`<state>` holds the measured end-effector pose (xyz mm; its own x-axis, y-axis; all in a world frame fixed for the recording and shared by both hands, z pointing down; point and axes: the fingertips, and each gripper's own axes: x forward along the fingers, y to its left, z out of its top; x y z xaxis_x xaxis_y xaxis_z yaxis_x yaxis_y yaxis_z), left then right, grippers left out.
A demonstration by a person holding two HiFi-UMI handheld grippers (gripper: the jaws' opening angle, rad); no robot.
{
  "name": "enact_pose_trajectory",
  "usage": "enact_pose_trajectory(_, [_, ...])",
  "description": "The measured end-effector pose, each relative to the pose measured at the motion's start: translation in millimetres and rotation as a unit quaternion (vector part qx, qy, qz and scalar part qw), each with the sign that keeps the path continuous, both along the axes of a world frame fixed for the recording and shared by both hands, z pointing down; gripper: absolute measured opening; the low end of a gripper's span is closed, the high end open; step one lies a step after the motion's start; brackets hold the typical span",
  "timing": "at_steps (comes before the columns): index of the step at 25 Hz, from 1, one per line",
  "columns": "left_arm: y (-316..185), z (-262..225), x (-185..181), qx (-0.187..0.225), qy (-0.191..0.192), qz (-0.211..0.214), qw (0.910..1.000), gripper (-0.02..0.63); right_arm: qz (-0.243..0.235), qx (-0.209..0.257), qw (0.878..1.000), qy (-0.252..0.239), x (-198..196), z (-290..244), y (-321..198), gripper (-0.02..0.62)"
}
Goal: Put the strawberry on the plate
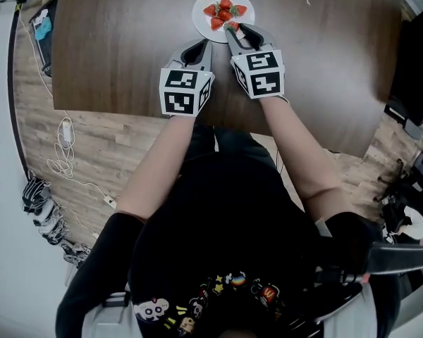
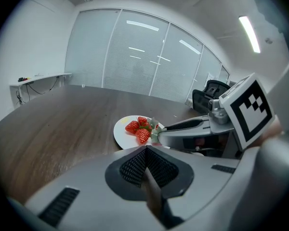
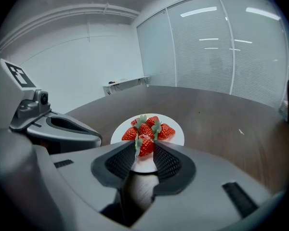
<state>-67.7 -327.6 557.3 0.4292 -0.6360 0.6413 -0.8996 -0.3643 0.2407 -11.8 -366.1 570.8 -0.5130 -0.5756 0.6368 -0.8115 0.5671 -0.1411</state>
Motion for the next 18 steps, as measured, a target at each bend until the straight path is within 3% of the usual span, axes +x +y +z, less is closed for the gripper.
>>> enact_pose_trajectory(18, [-4.8,2.8,-1.9,0.004,-0.012,-0.001,0.9999,-0.011,-0.011,0.014,1.000,0.022,-4.8,8.4,-2.0,0.118])
